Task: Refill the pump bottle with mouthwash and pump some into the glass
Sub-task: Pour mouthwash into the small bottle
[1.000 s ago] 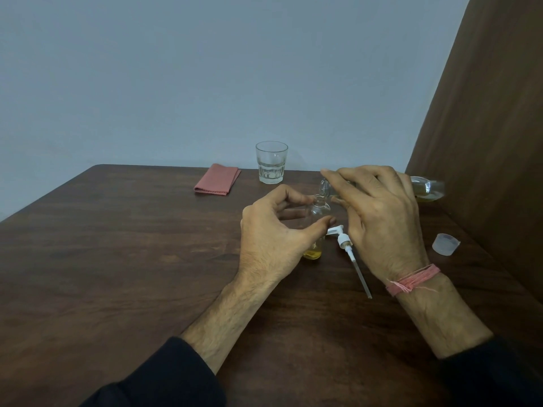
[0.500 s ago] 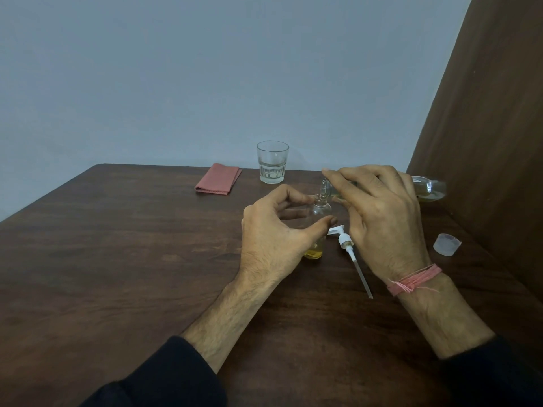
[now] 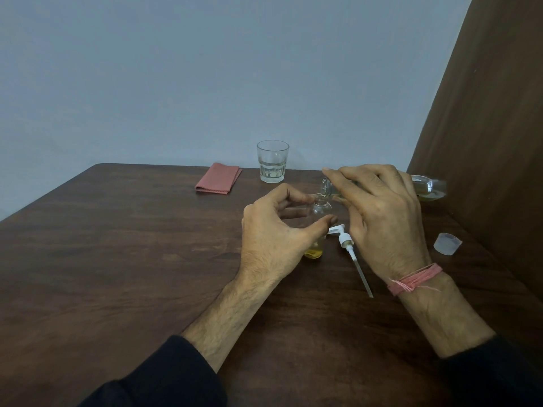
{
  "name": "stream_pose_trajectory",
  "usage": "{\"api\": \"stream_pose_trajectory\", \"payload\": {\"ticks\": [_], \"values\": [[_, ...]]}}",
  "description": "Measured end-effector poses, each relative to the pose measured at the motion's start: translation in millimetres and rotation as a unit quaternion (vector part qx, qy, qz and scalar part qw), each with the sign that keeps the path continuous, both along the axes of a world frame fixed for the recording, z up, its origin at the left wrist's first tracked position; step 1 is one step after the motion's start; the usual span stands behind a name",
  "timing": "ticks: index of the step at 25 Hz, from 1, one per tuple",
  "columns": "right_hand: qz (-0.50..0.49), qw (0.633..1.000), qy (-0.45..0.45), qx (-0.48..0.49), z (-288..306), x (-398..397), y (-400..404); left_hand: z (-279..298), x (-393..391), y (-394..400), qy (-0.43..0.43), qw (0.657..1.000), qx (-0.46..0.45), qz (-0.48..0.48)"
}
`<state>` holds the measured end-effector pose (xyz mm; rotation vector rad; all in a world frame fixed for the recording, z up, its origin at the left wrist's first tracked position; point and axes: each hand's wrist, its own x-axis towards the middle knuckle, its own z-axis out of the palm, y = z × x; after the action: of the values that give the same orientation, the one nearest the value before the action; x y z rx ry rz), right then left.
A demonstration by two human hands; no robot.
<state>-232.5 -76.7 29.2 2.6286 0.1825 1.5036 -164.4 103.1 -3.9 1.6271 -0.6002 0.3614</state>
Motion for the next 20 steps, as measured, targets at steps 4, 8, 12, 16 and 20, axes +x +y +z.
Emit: {"api": "stream_pose_trajectory", "payload": {"ticks": [4,8,12,16,20], "values": [[0.002,1.000,-0.001,0.003,0.1,-0.1,-0.7,0.1,0.1,0.0,-0.004,1.000,0.001,0.000],[0.003,1.000,-0.002,0.003,-0.6,0.2,-0.7,-0.2,-0.3,0.1,0.001,1.000,-0.001,-0.003],[0.002,1.000,0.000,0.005,-1.4,1.0,-1.6,0.3,0.0,0.7,0.005,1.000,0.000,-0.003],[0.001,1.000,0.002,0.005,-2.6,1.5,-1.3,0.4,-1.1,0.5,0.006,1.000,0.003,-0.001],[0.002,1.000,0.003,0.006,-2.0,0.9,-1.1,0.4,-1.0,0.8,0.007,1.000,0.003,-0.003]]}}
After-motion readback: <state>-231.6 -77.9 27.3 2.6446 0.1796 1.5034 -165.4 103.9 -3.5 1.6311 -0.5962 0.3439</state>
